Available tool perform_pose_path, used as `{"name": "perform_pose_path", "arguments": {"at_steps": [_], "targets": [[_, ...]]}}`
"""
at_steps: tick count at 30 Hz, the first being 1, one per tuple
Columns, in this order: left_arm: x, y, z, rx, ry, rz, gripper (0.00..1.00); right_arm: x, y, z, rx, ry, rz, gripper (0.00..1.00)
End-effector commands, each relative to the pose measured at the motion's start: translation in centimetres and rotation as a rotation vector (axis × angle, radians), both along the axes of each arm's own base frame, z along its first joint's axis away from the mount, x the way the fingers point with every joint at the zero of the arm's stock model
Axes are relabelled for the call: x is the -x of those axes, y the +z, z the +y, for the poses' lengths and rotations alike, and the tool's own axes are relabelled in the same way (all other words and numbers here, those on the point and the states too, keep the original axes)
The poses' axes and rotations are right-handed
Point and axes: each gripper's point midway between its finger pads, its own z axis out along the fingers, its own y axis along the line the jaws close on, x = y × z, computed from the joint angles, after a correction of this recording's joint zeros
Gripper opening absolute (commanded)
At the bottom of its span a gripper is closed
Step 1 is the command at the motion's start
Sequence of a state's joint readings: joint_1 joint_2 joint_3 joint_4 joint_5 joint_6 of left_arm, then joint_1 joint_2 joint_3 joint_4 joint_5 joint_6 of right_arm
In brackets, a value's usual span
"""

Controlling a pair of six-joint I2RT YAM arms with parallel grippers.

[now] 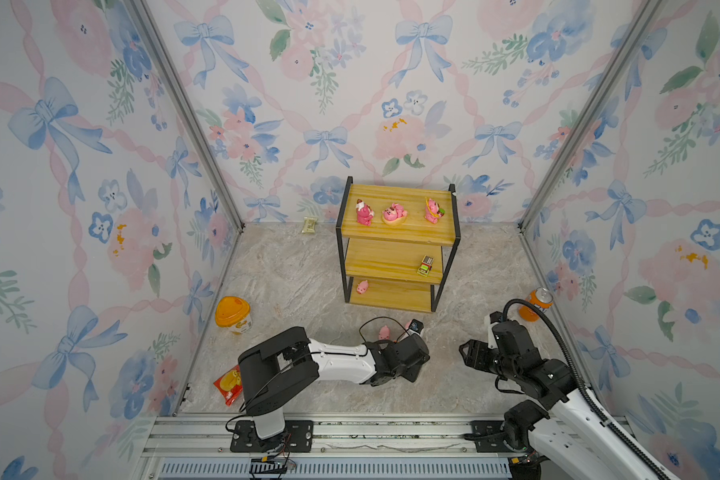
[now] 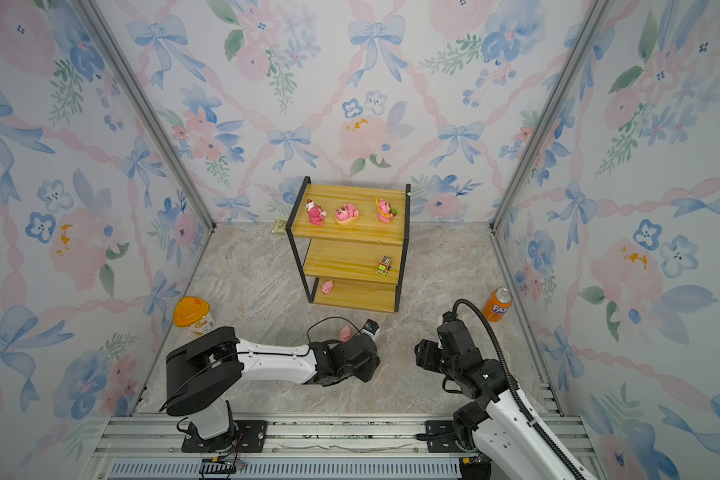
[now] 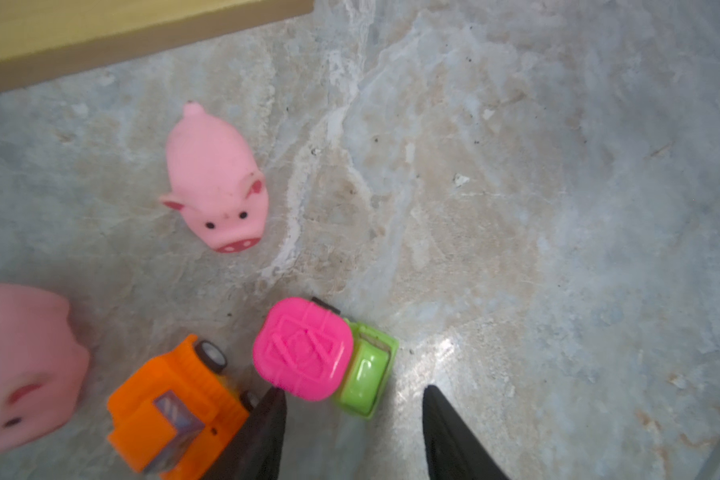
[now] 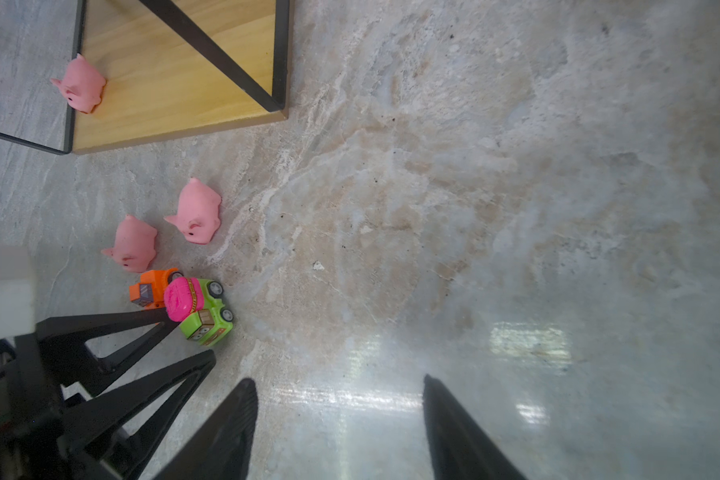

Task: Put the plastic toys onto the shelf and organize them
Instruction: 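Lower the left gripper over the green car with pink roof, then close the left gripper on the green car with pink roof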

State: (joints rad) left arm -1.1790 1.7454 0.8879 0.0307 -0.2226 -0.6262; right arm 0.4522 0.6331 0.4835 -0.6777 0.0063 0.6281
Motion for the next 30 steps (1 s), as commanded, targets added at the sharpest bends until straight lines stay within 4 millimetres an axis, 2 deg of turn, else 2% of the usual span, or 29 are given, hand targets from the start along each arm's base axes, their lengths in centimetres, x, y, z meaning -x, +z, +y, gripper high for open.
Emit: {"name": "perform_pose_path", "arguments": {"at_steps": [1, 8, 16, 30], "targets": [[-0.7, 1.4, -0.7, 0.055, 0.052, -0.016, 0.56, 0.5, -0.7, -0.1, 0.005, 0.001, 0.025, 0.66], [-1.4, 1.2, -1.9, 0.076, 0.065, -0.001, 0.56, 0.6, -0.6, 0.0, 0.013, 0.032, 0.013, 0.66], [-1.9, 0.3, -2.5, 0.074, 0.067, 0.033, 0.56, 0.7, -0.7, 0.1, -0.003, 0.037, 0.002, 0.66], [-0.3, -0.6, -0.4, 0.014, 0.089, 0.037, 0.55, 0.7, -0.9, 0.2, -0.003, 0.041, 0.009, 0.66]]}}
